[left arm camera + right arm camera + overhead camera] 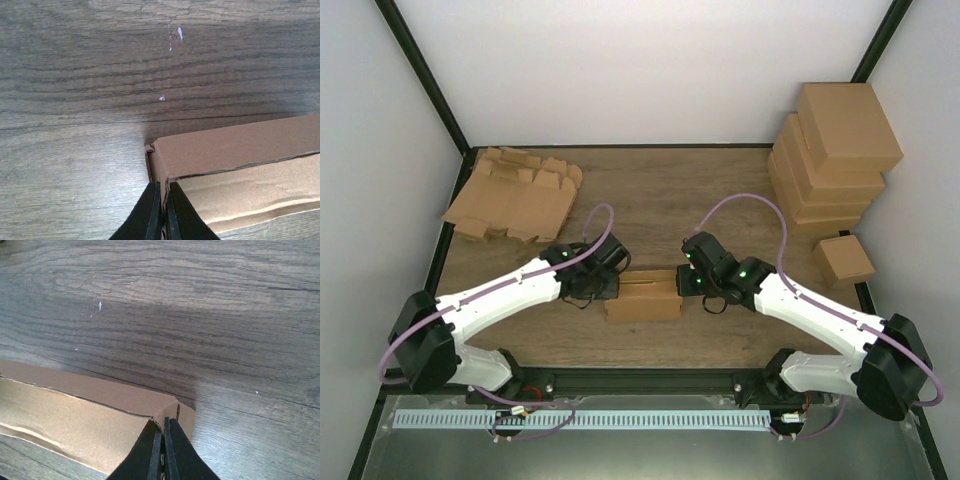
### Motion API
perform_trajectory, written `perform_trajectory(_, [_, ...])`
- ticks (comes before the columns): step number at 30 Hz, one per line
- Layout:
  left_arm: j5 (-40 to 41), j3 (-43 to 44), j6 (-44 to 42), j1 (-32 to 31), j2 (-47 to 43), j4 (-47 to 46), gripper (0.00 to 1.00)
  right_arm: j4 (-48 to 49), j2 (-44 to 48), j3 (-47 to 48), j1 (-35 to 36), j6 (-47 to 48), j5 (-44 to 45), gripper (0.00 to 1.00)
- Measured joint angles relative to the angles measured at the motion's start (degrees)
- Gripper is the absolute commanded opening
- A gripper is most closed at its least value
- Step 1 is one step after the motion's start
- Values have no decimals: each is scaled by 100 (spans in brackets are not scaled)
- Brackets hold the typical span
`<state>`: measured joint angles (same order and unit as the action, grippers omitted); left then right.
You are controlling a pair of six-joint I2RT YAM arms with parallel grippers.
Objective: Fold the paper box
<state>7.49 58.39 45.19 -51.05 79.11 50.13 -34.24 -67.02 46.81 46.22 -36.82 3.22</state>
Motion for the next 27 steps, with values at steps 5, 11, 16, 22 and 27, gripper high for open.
perform_trajectory(5, [26,153,-85,2,129,160,4,2,-63,31,0,39,35,1])
perform_trajectory(11, [-39,238,-144,15,190,337,4,0,-66,31,7,63,33,1])
perform_trajectory(16, [-52,278,-157,17,227,374,4,-9,-66,31,7,105,37,1])
perform_trajectory(22, [-162,192,-31,28,173,275,4,-37,-57,31,7,101,50,1])
perform_trajectory(27, [-192,-339,264,28,-229,-275,4,-87,7,28,13,-4,0,1])
